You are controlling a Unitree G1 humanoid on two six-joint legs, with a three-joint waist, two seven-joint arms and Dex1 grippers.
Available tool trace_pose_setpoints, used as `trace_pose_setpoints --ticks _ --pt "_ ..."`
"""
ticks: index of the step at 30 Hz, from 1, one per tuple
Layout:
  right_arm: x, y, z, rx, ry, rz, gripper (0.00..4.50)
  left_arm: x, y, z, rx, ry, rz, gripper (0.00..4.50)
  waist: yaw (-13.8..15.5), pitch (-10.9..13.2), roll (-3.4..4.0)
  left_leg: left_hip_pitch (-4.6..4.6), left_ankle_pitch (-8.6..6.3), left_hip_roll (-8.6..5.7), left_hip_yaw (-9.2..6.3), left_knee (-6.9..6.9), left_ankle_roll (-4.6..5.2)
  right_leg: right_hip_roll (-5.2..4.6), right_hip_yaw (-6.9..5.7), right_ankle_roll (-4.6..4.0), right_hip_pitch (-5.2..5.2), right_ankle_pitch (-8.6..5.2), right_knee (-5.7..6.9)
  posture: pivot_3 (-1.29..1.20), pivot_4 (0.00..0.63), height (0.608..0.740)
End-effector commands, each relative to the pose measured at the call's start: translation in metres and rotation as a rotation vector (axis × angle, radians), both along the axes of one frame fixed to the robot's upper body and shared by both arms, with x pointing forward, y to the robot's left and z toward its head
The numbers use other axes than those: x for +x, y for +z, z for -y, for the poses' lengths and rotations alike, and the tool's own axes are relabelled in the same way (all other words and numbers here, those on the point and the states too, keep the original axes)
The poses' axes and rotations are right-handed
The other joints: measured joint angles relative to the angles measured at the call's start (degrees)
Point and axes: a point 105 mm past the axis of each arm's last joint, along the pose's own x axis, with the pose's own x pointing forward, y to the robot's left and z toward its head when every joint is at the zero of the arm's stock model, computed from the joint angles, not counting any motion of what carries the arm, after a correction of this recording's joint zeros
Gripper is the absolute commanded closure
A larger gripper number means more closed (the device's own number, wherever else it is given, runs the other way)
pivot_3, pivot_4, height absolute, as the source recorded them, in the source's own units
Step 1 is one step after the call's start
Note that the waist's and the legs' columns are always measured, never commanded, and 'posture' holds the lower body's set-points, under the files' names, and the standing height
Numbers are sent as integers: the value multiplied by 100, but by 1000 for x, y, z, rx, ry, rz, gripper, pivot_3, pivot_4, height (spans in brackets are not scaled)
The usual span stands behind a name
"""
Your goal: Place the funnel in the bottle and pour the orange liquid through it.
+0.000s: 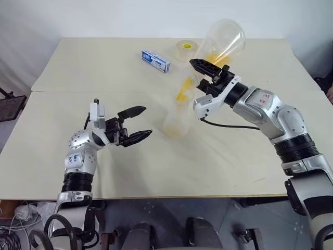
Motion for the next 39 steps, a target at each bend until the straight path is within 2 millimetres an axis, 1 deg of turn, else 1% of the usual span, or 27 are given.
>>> trace_pose_setpoints --ticks 1,23,39 --pt "-6 19 0 7 18 69 2091 0 10 -1 -10 2 42 0 -1 0 0 0 0 0 0 0 0 0 0 0 0 0 0 0 150 740" --pt "-11 14 2 -50 33 101 2091 -1 9 2 -9 -13 48 0 1 0 0 0 0 0 1 0 0 0 0 0 0 0 0 0 150 740" --pt "-10 15 3 -84 31 140 2091 0 9 4 -13 -18 48 0 1 0 0 0 0 0 1 0 0 0 0 0 0 0 0 0 150 740"
